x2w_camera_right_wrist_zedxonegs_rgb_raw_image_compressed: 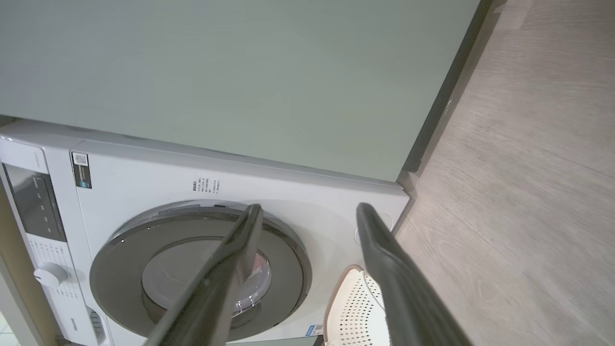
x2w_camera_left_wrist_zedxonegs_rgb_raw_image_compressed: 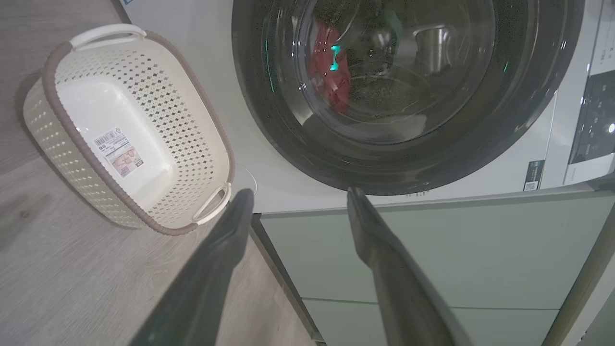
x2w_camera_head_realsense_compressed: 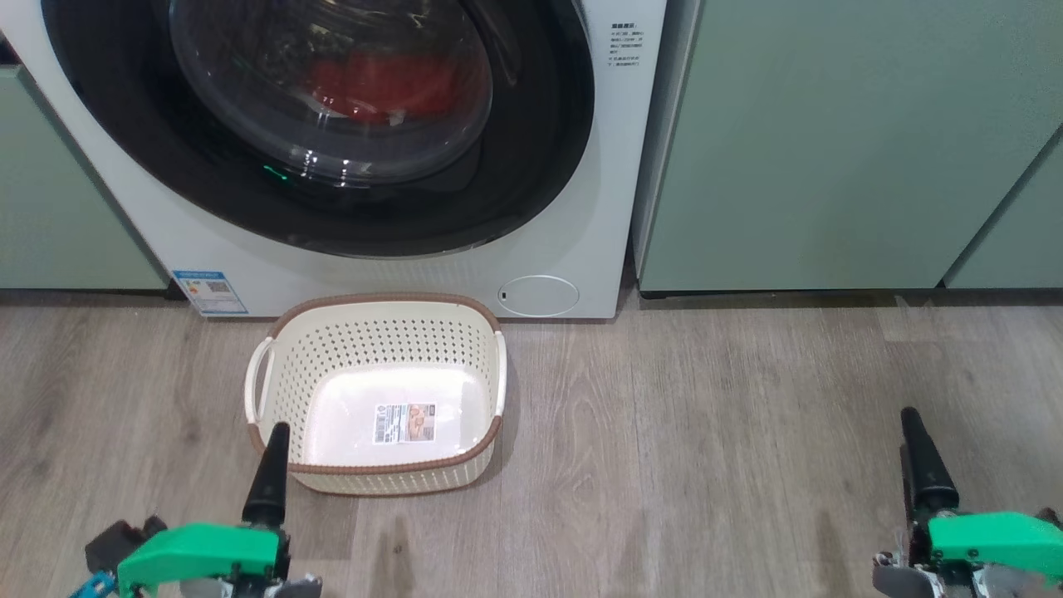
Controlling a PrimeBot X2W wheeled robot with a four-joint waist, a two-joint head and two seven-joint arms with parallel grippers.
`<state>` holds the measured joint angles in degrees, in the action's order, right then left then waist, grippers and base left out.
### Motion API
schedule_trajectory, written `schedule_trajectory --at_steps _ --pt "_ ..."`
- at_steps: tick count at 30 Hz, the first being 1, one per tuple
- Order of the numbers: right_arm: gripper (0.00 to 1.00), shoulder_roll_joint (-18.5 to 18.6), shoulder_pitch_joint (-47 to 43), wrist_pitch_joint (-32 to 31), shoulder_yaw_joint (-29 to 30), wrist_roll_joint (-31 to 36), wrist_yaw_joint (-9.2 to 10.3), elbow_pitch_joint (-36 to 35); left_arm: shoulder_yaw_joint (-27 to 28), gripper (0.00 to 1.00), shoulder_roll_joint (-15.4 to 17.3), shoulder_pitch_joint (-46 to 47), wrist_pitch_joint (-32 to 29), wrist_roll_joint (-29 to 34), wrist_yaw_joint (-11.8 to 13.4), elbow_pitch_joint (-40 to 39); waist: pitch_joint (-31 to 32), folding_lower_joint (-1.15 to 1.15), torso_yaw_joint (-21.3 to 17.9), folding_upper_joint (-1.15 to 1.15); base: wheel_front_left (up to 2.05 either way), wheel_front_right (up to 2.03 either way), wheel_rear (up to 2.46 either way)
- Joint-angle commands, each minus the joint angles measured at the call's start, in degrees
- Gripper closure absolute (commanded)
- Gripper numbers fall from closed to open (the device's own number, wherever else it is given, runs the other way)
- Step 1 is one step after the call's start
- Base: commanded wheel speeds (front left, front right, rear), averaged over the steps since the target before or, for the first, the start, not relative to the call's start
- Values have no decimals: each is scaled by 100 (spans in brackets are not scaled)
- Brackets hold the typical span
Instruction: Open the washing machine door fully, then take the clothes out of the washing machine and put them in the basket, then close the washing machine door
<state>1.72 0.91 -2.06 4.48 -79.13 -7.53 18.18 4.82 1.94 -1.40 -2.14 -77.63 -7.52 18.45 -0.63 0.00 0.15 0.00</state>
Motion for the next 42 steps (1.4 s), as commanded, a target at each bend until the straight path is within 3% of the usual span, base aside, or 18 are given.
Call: schedule_trajectory --at_steps 1,30,42 --pt "0 38 250 66 -53 211 1 -258 65 0 43 309 74 203 8 -248 -1 0 1 0 0 0 0" --pt "0 62 384 573 -427 3028 2 -644 -324 0 160 425 580 2937 597 -788 -29 0 0 0 0 0 0" --pt "0 71 434 758 -489 3910 2 -726 -580 0 319 503 766 3720 904 -903 -39 0 3 0 0 0 0"
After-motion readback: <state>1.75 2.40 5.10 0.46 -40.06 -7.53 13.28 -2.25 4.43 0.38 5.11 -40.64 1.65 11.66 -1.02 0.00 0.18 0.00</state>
